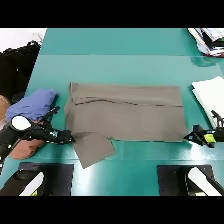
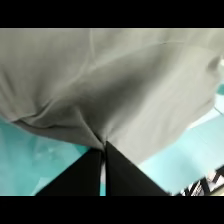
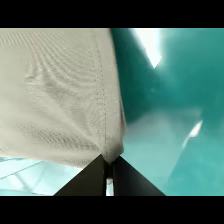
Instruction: Fold the shirts.
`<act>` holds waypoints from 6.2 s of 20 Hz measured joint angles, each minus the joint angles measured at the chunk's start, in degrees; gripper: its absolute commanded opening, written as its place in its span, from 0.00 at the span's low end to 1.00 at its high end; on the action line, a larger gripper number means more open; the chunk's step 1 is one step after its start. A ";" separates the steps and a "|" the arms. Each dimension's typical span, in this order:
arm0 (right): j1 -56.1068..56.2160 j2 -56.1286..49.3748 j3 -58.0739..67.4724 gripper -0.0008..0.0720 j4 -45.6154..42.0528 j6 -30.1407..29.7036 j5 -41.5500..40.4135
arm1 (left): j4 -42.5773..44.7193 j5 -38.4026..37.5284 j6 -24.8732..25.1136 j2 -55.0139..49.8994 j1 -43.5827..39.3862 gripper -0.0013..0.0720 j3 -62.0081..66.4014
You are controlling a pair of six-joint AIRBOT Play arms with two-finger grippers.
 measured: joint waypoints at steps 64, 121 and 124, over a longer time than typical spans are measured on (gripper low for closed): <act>38.58 -23.65 59.43 0.04 28.96 -2.89 -3.26 | -5.64 21.07 -1.81 -64.28 -31.82 0.05 69.51; 46.10 -45.88 63.25 0.03 18.60 1.42 -15.30 | 7.67 -4.83 0.11 -40.74 -5.09 0.05 79.84; 35.04 -39.67 63.52 0.03 12.61 2.29 -12.52 | 7.65 -3.15 0.13 -40.74 -10.16 0.05 79.84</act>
